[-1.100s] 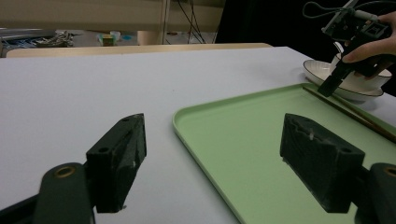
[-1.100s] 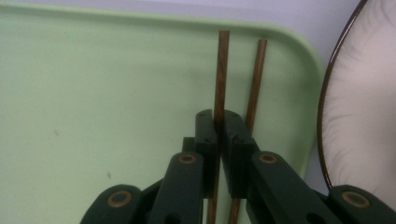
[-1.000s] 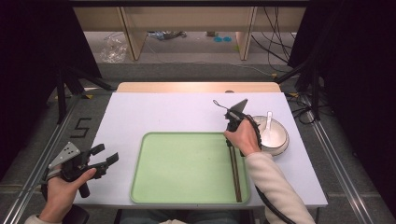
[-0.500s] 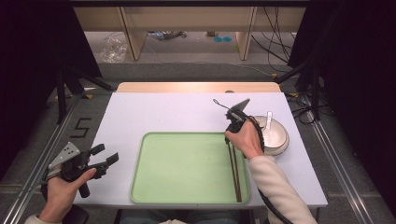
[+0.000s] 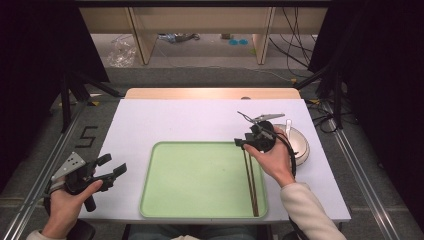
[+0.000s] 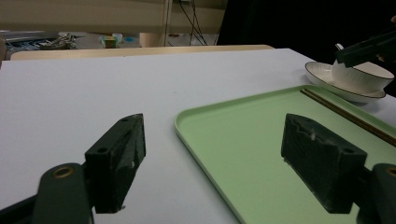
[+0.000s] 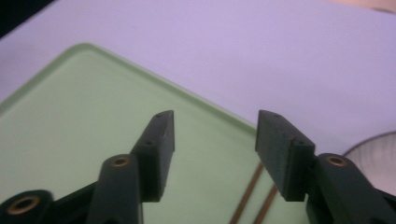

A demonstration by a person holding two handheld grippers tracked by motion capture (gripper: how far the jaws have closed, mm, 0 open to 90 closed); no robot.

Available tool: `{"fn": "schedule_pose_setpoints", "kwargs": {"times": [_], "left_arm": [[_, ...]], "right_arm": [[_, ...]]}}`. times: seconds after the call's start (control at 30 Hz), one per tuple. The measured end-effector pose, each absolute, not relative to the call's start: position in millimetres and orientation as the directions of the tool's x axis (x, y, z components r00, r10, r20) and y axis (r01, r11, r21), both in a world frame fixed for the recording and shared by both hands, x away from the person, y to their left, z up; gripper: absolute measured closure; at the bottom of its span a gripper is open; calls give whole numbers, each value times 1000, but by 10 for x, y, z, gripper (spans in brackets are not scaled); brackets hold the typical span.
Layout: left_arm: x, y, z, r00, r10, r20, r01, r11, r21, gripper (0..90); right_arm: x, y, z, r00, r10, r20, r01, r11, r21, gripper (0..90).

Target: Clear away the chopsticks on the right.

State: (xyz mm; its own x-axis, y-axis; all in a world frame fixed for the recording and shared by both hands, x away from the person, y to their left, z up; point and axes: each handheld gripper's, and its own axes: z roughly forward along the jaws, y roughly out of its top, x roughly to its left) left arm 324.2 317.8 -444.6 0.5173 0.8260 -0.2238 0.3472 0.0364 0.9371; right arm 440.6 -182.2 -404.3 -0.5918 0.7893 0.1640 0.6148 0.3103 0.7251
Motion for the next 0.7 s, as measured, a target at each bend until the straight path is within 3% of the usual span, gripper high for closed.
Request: {"fn": "schedule_pose_setpoints", "kwargs": {"times": [0.17,0.33,0.7], "left_arm": [[3239,3183,-4441,517,827,-221,343,37,939,215],[3239,3185,-4441,516,827,-222,342,39,939,214],[3240,3176,-4434,515,828,-220,341,38,939,210]], "right_arm": [[4085,-1910,-4025,-682,717,145,479,289,829,425],[3686,-2059,-4030,-694,709,123,399,237,886,399],[3402,-2218,-4083,-684,722,104,360,211,909,369]]}}
